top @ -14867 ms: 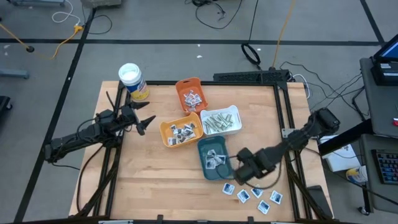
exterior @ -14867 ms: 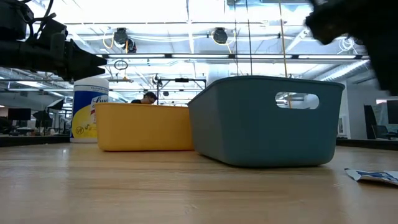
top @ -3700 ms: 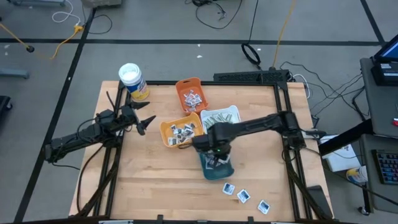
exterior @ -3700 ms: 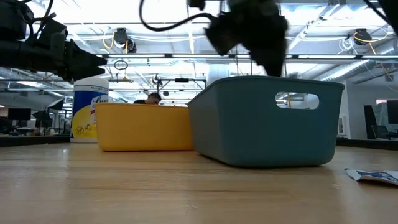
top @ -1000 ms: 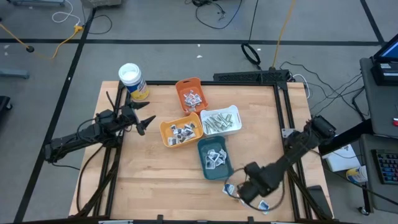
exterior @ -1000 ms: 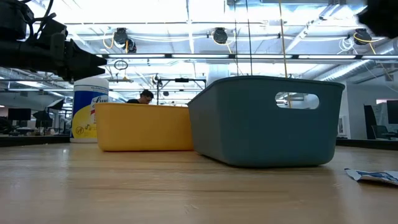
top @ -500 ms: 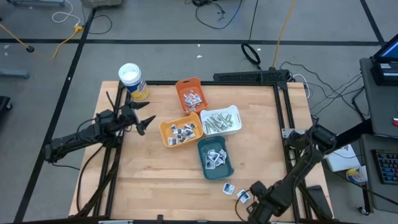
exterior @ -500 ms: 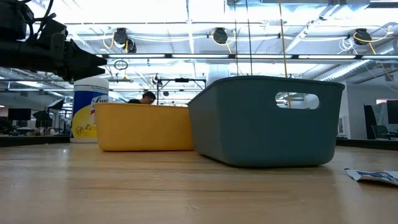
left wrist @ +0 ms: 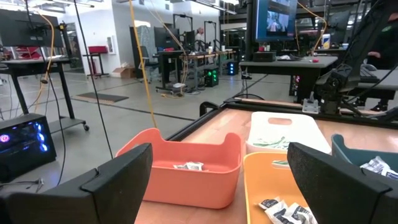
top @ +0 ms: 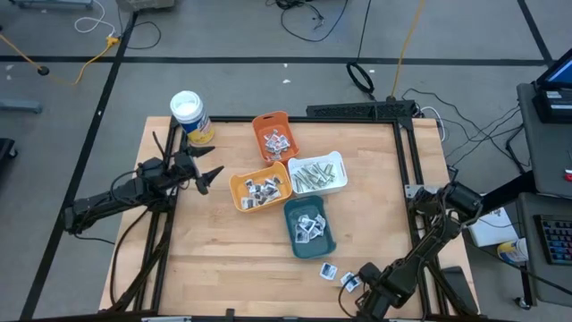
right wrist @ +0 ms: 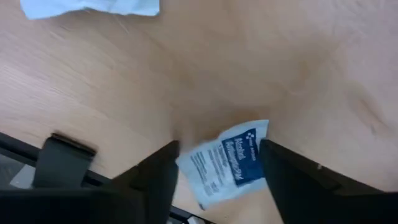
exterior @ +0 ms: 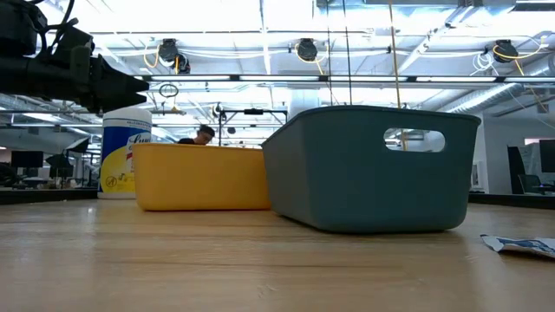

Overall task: Pick & Place First Aid Supplies
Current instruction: Put the blue alcohol pad into the blue bin

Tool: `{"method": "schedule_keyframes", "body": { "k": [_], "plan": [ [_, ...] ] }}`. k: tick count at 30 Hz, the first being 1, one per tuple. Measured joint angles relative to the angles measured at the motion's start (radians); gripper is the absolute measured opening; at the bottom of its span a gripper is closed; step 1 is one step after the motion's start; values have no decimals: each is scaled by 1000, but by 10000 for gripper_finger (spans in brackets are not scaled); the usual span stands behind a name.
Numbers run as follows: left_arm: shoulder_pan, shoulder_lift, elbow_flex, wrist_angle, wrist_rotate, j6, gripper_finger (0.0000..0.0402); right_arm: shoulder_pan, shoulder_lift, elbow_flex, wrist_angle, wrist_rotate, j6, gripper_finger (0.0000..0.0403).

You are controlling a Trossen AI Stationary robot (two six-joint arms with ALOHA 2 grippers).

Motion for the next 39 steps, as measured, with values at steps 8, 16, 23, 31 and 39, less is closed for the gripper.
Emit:
{"method": "schedule_keyframes", "body": {
  "k": [8,16,23,31,39],
  "plan": [
    [0,0,0,0,0,0,379,0,-3,-2,-4,-23,-33,56],
    [0,0,0,0,0,0,379,-44,-72,-6,-110,-18,-116,15],
    [0,0,0,0,0,0,379,-127,-175,-5,-247,-22,-234,5],
    [0,0,0,0,0,0,379,-245,-295,-5,-486,-20,-300,3],
    [0,0,0,0,0,0,379,-374,-320,-3,-536,-22,-425,2]
  ]
}}
